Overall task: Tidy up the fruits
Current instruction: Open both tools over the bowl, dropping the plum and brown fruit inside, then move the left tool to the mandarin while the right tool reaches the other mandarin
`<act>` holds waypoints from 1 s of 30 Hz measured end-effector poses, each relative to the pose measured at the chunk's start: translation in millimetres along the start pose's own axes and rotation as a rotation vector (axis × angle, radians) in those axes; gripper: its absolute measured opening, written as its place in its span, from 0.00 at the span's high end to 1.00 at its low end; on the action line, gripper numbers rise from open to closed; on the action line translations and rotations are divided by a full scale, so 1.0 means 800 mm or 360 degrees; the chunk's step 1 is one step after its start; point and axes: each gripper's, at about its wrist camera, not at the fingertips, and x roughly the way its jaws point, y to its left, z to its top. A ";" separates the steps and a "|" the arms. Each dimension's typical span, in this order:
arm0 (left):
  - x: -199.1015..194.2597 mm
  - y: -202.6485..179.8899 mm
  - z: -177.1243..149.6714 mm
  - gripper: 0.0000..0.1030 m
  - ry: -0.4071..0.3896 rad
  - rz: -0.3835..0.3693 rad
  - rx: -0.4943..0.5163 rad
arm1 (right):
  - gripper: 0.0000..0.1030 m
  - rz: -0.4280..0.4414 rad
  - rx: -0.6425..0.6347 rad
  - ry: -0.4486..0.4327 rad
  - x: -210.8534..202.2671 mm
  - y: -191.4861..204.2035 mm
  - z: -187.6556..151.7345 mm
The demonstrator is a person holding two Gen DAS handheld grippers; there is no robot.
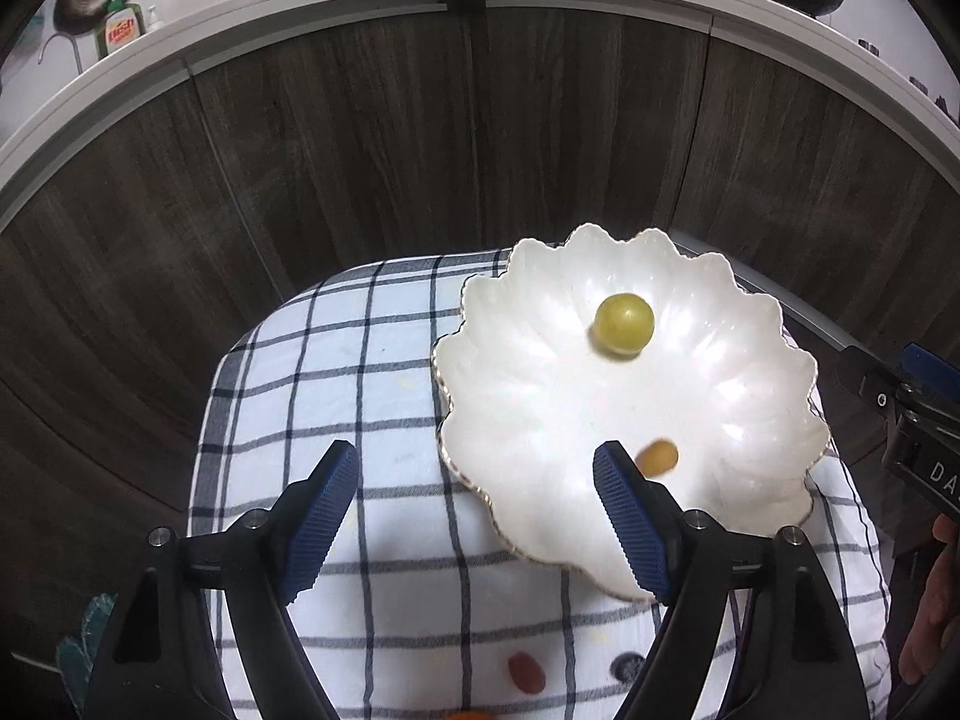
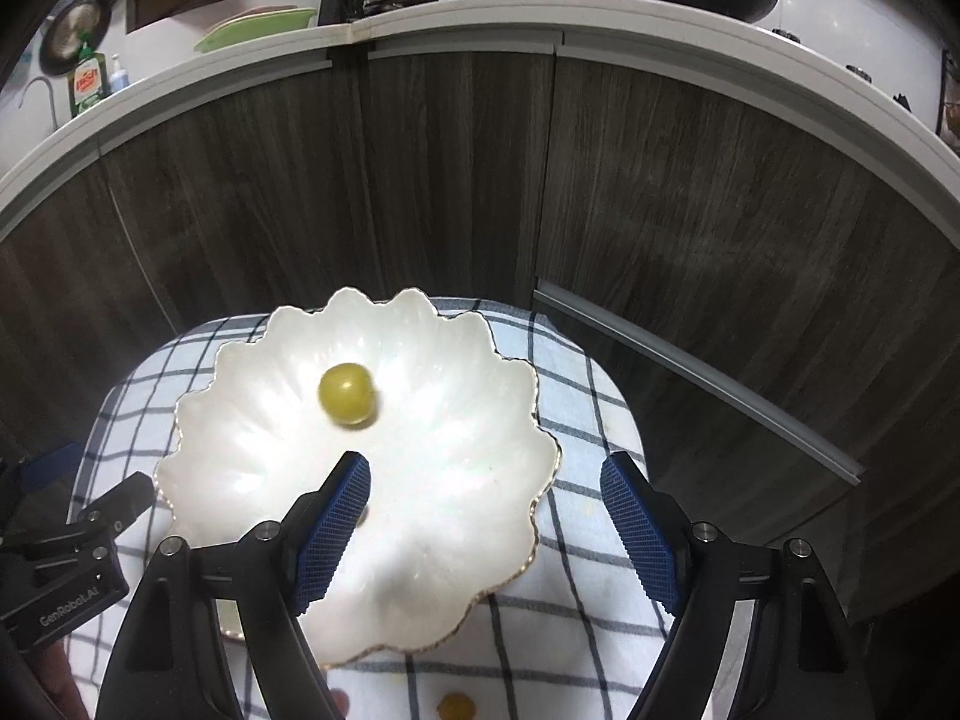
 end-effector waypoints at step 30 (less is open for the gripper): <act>-0.059 -0.006 -0.085 0.22 0.0028 -0.0044 0.0067 | 0.22 0.0074 0.0010 -0.0005 -0.074 -0.006 -0.073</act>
